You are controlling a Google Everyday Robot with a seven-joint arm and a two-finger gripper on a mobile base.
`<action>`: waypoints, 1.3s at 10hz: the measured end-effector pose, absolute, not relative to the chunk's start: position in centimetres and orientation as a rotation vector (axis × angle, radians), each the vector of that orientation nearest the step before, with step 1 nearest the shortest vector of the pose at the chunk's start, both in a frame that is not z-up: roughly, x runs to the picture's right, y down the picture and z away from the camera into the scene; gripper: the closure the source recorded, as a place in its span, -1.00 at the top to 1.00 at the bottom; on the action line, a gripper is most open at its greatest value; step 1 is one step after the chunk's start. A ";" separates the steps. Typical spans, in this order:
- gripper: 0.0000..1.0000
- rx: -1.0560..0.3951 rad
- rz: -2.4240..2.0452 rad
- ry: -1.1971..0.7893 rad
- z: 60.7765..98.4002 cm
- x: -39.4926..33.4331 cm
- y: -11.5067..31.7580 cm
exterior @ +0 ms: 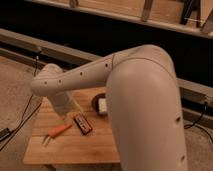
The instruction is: Place the pepper in the ceramic cup
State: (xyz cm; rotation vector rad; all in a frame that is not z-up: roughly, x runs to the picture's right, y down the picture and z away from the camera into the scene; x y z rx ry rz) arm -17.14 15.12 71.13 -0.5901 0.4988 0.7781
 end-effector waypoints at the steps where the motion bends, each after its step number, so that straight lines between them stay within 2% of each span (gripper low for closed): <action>1: 0.30 -0.574 0.712 0.491 71.6 -18.1 15.6; 5: 0.30 -0.491 0.521 0.473 73.3 -22.4 17.7; 10: 0.30 -0.482 0.258 0.459 73.8 -26.0 22.2; 13: 0.30 -0.451 0.158 0.461 75.8 -27.1 23.4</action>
